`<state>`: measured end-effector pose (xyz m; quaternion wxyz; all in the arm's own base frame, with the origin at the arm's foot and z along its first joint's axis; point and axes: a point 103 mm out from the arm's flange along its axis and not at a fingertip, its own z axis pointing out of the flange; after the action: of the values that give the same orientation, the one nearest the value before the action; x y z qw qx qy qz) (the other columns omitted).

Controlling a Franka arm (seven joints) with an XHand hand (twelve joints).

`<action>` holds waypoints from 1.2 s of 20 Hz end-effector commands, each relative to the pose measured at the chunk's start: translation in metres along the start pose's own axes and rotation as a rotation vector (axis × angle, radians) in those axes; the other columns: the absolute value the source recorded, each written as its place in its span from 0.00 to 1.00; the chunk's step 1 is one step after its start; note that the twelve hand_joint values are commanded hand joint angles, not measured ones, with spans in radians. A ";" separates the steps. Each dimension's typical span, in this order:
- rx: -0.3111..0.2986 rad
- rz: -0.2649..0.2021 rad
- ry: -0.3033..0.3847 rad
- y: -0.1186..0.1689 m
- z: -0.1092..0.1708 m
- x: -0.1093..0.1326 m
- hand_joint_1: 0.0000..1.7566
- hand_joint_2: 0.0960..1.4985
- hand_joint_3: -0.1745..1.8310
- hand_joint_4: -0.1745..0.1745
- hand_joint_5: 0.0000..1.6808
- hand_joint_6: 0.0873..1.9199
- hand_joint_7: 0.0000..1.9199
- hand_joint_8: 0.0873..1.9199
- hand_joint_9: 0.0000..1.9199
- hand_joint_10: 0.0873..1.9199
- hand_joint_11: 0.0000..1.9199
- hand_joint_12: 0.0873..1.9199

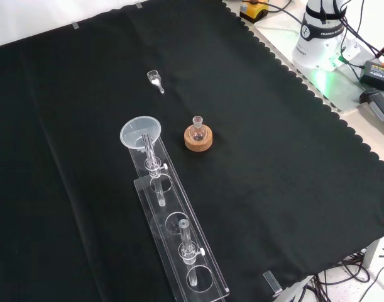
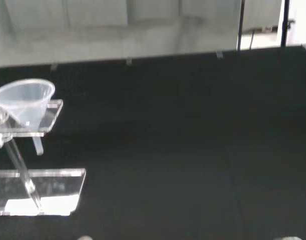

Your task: Pick up the funnel from the transparent funnel stand.

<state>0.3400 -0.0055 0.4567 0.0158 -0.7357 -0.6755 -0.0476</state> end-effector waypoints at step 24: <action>0.033 0.000 0.159 0.223 0.155 0.143 0.00 0.43 0.22 0.98 0.00 0.00 0.00 0.00 0.00 0.00 0.00 0.17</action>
<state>0.5344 0.1032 0.3573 0.0394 -0.7283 -0.6817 -0.0580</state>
